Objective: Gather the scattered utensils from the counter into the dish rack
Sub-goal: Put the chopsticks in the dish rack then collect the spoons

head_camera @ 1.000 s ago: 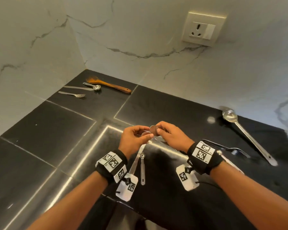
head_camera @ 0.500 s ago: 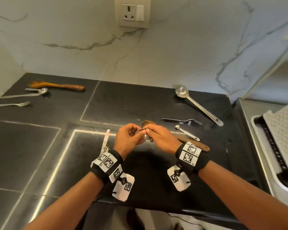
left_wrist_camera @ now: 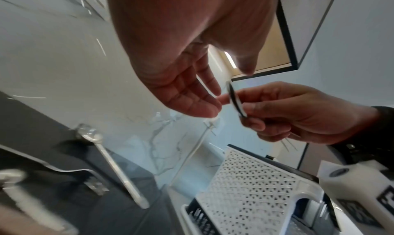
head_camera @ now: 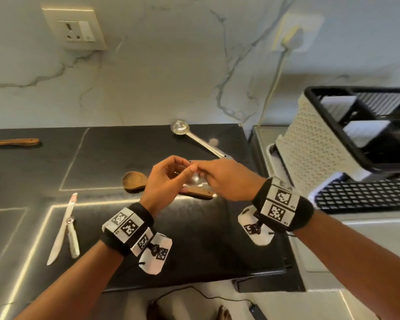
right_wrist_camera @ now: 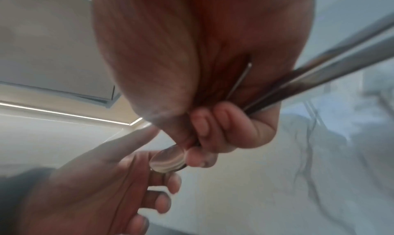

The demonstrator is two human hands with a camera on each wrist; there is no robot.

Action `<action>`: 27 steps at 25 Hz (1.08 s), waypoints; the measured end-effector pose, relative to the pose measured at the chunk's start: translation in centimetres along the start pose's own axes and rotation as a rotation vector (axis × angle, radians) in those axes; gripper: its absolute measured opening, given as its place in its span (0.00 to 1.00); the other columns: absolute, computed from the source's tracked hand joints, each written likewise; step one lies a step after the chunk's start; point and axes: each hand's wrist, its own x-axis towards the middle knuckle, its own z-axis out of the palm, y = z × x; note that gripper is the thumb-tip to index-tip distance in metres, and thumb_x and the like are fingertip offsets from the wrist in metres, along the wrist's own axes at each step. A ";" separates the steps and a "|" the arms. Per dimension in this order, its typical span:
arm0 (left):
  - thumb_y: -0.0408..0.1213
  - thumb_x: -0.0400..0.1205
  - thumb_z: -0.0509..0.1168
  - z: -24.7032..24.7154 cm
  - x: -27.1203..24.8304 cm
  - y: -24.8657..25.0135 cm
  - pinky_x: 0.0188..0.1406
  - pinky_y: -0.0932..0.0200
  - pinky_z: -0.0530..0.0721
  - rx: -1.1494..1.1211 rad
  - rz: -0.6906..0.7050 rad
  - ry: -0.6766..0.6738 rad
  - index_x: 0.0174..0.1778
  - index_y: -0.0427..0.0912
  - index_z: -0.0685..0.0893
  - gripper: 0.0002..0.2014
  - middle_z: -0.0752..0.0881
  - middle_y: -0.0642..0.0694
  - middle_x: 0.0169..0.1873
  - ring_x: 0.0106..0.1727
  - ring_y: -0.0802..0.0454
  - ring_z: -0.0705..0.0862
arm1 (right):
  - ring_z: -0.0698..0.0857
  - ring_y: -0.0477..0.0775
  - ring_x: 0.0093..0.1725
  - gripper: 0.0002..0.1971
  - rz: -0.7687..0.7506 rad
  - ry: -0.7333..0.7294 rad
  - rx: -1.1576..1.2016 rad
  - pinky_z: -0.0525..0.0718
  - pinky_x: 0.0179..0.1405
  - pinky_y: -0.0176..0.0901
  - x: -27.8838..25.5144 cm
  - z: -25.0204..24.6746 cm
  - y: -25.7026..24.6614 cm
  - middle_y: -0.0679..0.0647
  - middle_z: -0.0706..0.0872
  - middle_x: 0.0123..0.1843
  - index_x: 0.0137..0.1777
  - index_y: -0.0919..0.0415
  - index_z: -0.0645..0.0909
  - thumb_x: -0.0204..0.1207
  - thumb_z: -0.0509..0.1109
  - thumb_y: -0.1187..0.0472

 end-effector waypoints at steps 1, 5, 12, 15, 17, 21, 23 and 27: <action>0.44 0.79 0.70 1.6 0.3 1.2 0.37 0.53 0.90 -0.037 0.014 -0.033 0.55 0.37 0.84 0.15 0.91 0.41 0.43 0.42 0.48 0.91 | 0.87 0.54 0.51 0.15 0.004 0.027 -0.069 0.86 0.54 0.56 -1.6 -2.2 0.8 0.52 0.89 0.55 0.70 0.50 0.77 0.87 0.58 0.56; 0.55 0.82 0.63 8.3 1.9 3.9 0.37 0.53 0.86 -0.134 0.043 -0.156 0.56 0.34 0.83 0.24 0.89 0.36 0.44 0.43 0.48 0.87 | 0.87 0.61 0.53 0.17 0.082 0.184 -0.219 0.83 0.56 0.61 -8.1 -11.2 3.2 0.57 0.89 0.54 0.72 0.58 0.75 0.87 0.57 0.58; 0.48 0.80 0.71 21.0 6.7 6.7 0.52 0.54 0.89 0.107 0.016 -0.279 0.62 0.47 0.83 0.16 0.89 0.49 0.55 0.54 0.54 0.89 | 0.84 0.57 0.57 0.17 0.350 0.185 -0.417 0.79 0.55 0.52 -14.2 -23.3 13.9 0.55 0.88 0.61 0.72 0.51 0.78 0.88 0.56 0.51; 0.51 0.78 0.72 24.9 8.9 8.2 0.66 0.44 0.84 0.130 -0.036 -0.329 0.75 0.54 0.73 0.29 0.77 0.46 0.73 0.70 0.47 0.81 | 0.79 0.52 0.55 0.16 0.435 0.090 -0.437 0.72 0.55 0.47 -13.7 -26.7 20.0 0.55 0.85 0.64 0.71 0.54 0.80 0.88 0.58 0.53; 0.51 0.77 0.74 26.7 9.9 8.8 0.71 0.39 0.80 0.158 -0.051 -0.344 0.81 0.56 0.66 0.37 0.69 0.44 0.80 0.78 0.43 0.73 | 0.78 0.51 0.52 0.16 0.453 -0.022 -0.447 0.69 0.54 0.45 -12.8 -27.3 21.9 0.56 0.84 0.59 0.70 0.58 0.80 0.88 0.58 0.56; 0.45 0.76 0.76 28.3 10.3 8.9 0.68 0.32 0.79 0.086 -0.141 -0.383 0.82 0.62 0.61 0.41 0.64 0.44 0.82 0.80 0.40 0.69 | 0.84 0.52 0.41 0.14 0.417 -0.217 -0.481 0.85 0.57 0.52 -10.0 -26.1 23.3 0.56 0.89 0.44 0.61 0.58 0.85 0.87 0.60 0.55; 0.40 0.77 0.76 28.6 10.3 8.7 0.66 0.29 0.80 -0.034 -0.214 -0.377 0.81 0.64 0.63 0.40 0.65 0.42 0.80 0.79 0.38 0.70 | 0.87 0.55 0.37 0.12 0.381 -0.306 -0.515 0.89 0.52 0.54 -8.5 -25.2 23.7 0.54 0.88 0.38 0.51 0.54 0.86 0.86 0.61 0.54; 0.36 0.76 0.77 28.8 10.5 8.2 0.64 0.28 0.81 -0.120 -0.237 -0.353 0.78 0.65 0.67 0.39 0.67 0.42 0.78 0.77 0.36 0.72 | 0.88 0.58 0.51 0.12 0.334 -0.416 -0.601 0.85 0.54 0.49 -6.5 -22.8 23.9 0.55 0.90 0.52 0.61 0.56 0.86 0.83 0.64 0.58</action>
